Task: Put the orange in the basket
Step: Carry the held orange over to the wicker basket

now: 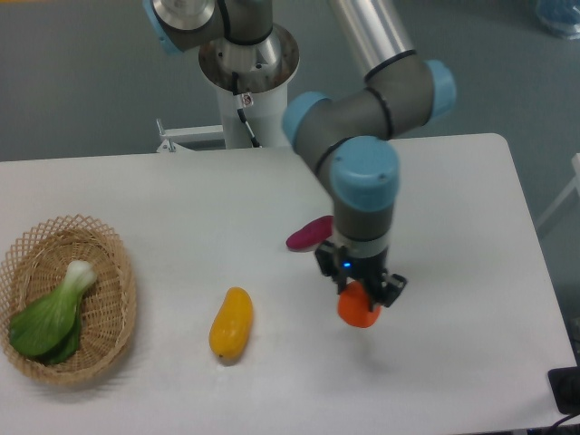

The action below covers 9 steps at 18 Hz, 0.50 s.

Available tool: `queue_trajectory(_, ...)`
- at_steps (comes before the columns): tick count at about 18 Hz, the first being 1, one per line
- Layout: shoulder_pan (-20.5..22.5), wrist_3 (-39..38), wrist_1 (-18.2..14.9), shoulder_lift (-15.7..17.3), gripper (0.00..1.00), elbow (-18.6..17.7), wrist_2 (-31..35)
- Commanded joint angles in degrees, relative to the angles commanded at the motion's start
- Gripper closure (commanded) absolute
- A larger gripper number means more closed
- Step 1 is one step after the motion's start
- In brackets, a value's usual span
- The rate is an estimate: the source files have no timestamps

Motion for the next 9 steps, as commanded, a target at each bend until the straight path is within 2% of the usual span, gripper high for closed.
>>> queue_trajectory(2,-3.3,-2.7,0.0,0.0,0.41,0.2,0.0)
queue_trajectory(7,-16.5,-10.8,0.4,0.1,0.41,0.2,0.8)
queue_trajectory(9,-19.9,-12.5,0.4,0.1,0.41,0.3,1.8)
